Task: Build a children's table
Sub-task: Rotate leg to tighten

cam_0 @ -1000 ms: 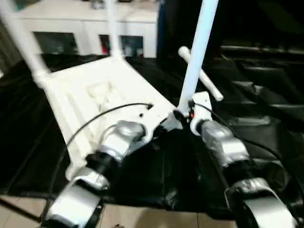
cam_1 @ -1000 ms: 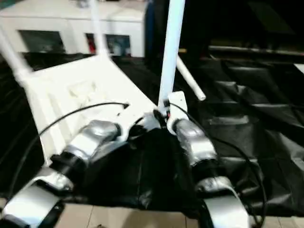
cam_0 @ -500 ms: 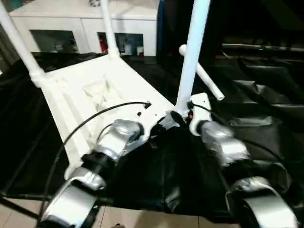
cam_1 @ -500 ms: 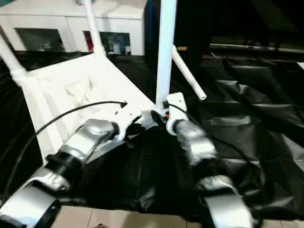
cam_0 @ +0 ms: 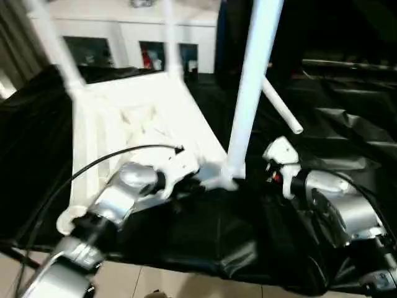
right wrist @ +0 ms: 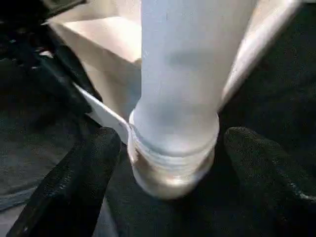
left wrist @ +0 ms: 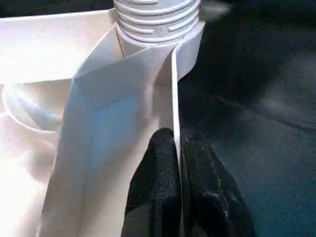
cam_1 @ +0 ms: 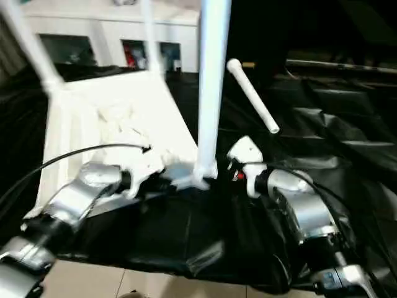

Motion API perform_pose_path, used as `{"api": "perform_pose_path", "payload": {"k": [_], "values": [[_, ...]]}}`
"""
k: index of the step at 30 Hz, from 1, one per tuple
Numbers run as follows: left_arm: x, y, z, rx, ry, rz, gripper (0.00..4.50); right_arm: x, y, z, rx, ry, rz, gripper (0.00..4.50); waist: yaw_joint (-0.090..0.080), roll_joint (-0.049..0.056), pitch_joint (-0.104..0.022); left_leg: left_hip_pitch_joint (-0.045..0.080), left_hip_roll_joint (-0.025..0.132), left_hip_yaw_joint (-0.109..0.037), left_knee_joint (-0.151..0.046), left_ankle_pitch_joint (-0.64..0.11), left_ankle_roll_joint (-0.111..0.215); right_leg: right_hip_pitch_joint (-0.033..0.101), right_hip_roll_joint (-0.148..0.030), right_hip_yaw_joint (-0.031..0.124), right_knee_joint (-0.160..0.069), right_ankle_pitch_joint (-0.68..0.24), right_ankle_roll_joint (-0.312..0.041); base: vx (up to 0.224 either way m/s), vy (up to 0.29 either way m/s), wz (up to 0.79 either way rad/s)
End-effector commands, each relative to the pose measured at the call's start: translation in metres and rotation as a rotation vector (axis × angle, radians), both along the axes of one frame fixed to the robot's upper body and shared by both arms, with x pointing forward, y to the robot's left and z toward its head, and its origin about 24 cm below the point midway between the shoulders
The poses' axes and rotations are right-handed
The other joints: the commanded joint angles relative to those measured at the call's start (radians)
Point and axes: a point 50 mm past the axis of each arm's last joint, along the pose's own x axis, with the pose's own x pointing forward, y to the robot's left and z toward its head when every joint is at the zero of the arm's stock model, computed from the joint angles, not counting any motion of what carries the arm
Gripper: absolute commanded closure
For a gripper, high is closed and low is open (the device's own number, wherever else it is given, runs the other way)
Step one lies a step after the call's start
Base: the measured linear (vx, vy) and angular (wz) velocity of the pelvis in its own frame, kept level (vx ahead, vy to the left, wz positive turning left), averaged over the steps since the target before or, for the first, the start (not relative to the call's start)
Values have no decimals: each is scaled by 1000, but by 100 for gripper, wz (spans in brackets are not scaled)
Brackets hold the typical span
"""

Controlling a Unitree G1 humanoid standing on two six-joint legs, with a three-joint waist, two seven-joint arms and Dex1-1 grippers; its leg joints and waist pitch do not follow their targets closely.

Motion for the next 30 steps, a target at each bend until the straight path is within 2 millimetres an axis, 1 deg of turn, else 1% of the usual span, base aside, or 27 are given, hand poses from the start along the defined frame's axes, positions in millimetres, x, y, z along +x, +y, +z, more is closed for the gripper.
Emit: {"api": "perform_pose_path", "payload": {"k": [1,2,3,4,5,7,8,10,12,13,14,16,17,18,19,26,27,29,30], "values": [[-6,-14,10,-31,-21,-104,450,-1,2,2,-16,-7,25,69,1,-5,-71,12,79,-30,-69,-85,82,56,-114,98,-74,-245,-39,0,0,0],[-7,-14,9,-29,-19,-112,450,-1,2,0,-42,-4,33,69,3,-6,-70,11,78,-29,-68,-84,81,56,-113,99,-73,-244,-41,0,0,0],[-7,-14,9,-29,-19,-112,450,-1,2,0,-42,-4,33,69,8,-7,-71,9,77,-28,-68,-80,79,58,-114,99,-71,-241,-42,0,0,0],[-7,-14,8,-25,-23,-106,450,-1,2,-2,-55,-3,32,69,12,-7,-71,11,78,-28,-68,-80,78,57,-114,100,-71,-238,-44,0,0,0],[-7,-14,8,-24,-24,-104,450,-1,2,-2,-51,-1,28,69,12,-7,-70,11,78,-28,-69,-81,77,57,-114,100,-71,-239,-44,0,0,0],[-8,-13,7,-22,-23,-103,450,-1,3,-2,-33,6,31,69,12,-9,-70,7,76,-29,-70,-88,76,61,-114,98,-72,-252,-33,0,0,0],[-8,-13,7,-21,-22,-103,450,-1,3,-2,-32,8,34,69,12,-8,-70,7,76,-29,-70,-89,75,61,-115,97,-73,-257,-30,0,0,0],[-8,-13,8,-20,-21,-103,450,-2,4,-3,-31,14,40,98,11,-12,-70,6,75,-29,-69,-91,74,62,-115,97,-75,-265,-20,0,0,0],[-8,-13,8,-19,-21,-99,450,-3,3,-4,-31,24,46,108,11,-12,-71,5,75,-29,-69,-85,77,62,-115,97,-74,-263,-17,0,0,0],[-8,-13,8,-19,-21,-98,450,-3,3,-5,-32,25,46,126,11,-12,-71,4,74,-30,-69,-79,79,62,-114,97,-74,-258,-15,0,0,0],[-8,-12,8,-18,-22,-96,450,-3,3,-5,-28,29,43,126,11,-12,-71,4,74,-30,-69,-78,80,62,-114,97,-73,-257,-15,0,0,0],[-8,-12,8,-18,-22,-94,450,-3,3,-5,-26,31,42,147,11,-12,-71,5,74,-29,-69,-79,80,61,-114,97,-75,-262,-14,0,0,0],[-8,-12,8,-18,-23,-92,450,-3,2,-6,-30,31,41,147,11,-11,-70,5,73,-29,-69,-81,79,61,-114,96,-76,-266,-13,0,0,0],[-8,-12,8,-19,-23,-91,450,-3,2,-6,-30,32,39,160,11,-11,-71,5,74,-29,-69,-81,79,61,-114,96,-76,-267,-13,0,0,0],[-8,-13,8,-19,-23,-90,450,-2,1,-6,-30,33,38,165,11,-12,-70,4,73,-29,-69,-83,79,61,-113,96,-76,-268,-11,0,0,0],[-8,-13,7,-21,-19,-90,450,-2,-1,-10,-26,45,13,174,10,-11,-71,5,73,-29,-69,-85,77,62,-113,96,-77,-269,-10,0,0,0],[-8,-13,7,-21,-19,-90,450,-2,-1,-10,-21,47,5,174,10,-9,-70,5,73,-29,-69,-86,77,61,-113,96,-77,-269,-10,0,0,0],[-8,-12,6,-28,-13,-75,450,1,0,-14,-2,54,-66,175,7,-9,-70,5,73,-30,-70,-91,74,61,-113,94,-78,-273,-11,0,0,0],[-5,-13,6,-31,-11,-46,450,4,0,-18,7,62,-124,175,2,-9,-69,6,74,-29,-71,-99,69,61,-113,94,-81,-285,-12,0,0,0]]}}
